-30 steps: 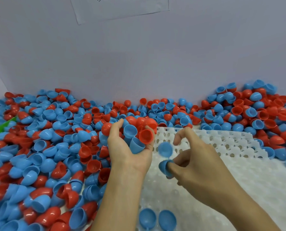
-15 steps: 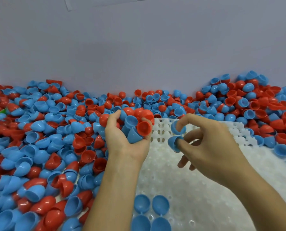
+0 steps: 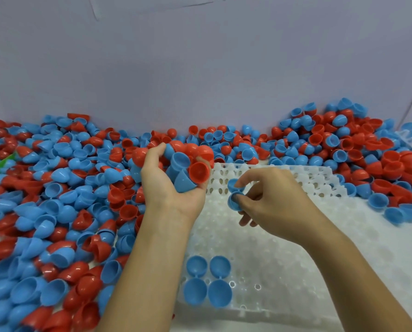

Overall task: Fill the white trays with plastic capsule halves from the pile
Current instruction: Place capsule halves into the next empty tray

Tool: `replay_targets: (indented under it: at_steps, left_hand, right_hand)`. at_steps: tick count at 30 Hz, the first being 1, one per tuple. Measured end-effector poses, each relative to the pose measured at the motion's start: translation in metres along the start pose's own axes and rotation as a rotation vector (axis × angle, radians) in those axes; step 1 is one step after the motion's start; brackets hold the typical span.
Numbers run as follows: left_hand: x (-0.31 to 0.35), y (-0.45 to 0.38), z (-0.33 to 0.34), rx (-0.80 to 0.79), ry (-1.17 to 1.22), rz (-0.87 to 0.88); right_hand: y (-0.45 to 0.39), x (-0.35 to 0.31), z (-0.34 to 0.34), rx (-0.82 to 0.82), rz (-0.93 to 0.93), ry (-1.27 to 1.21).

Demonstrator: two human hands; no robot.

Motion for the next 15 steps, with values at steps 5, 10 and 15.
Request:
replay_targets:
  at_steps: [5,10,15]
  left_hand:
    - [-0.006,0.003,-0.008,-0.033,-0.02,-0.023]
    - [-0.007,0.0,-0.022,-0.05,0.006,0.002]
    - [-0.005,-0.011,-0.029,-0.07,0.015,0.017]
  right_hand:
    - [0.002,0.0,-0.004,-0.019,-0.016,0.091]
    - [0.007,-0.01,-0.017,-0.117,-0.048,0.285]
    - [0.017,-0.02,-0.025,-0.352,0.031,0.334]
Point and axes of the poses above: each hand's wrist, its own y-axis away from the middle knuckle, its own z-axis out of the palm, x = y × z, the point moved 1 cm from there along -y, towards the middle knuckle, and after that the axes turned 7 degrees about -z, right-handed, at the moved point
